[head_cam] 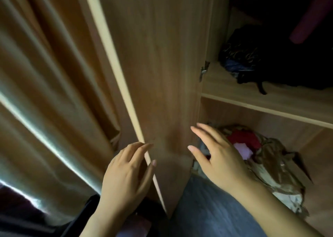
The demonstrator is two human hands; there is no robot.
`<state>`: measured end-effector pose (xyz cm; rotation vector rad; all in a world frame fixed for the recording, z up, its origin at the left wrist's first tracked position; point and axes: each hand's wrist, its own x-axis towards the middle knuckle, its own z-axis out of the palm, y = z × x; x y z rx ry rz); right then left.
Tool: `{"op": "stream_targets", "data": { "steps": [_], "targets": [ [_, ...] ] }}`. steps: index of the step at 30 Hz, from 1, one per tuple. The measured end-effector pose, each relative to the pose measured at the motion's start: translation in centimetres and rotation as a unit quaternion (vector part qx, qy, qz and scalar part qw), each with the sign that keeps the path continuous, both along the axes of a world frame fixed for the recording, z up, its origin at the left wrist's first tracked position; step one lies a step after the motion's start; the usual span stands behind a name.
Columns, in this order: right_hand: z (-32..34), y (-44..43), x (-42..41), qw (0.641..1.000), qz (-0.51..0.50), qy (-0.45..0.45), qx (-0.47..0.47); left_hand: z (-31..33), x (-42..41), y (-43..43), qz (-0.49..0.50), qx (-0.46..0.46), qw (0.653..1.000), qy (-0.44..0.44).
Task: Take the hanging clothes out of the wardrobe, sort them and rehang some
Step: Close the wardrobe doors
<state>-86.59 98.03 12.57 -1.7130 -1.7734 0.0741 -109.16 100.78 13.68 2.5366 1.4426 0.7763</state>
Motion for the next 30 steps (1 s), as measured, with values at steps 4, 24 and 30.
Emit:
{"op": "stream_targets", "data": {
  "steps": [4, 24, 30],
  "targets": [
    [0.9, 3.0, -5.4, 0.997, 0.007, 0.035, 0.061, -0.5, -4.5, 2.9, 0.022, -0.001, 1.0, -0.004],
    [1.6, 3.8, -11.4, 0.965, -0.132, 0.081, 0.214, 0.2, -3.3, 10.1, -0.108, -0.003, 0.993, -0.041],
    [0.5, -1.1, -7.2, 0.942, -0.186, 0.056, 0.274, 1.1, 2.4, 9.3, -0.238, 0.041, 0.968, -0.071]
  ]
}}
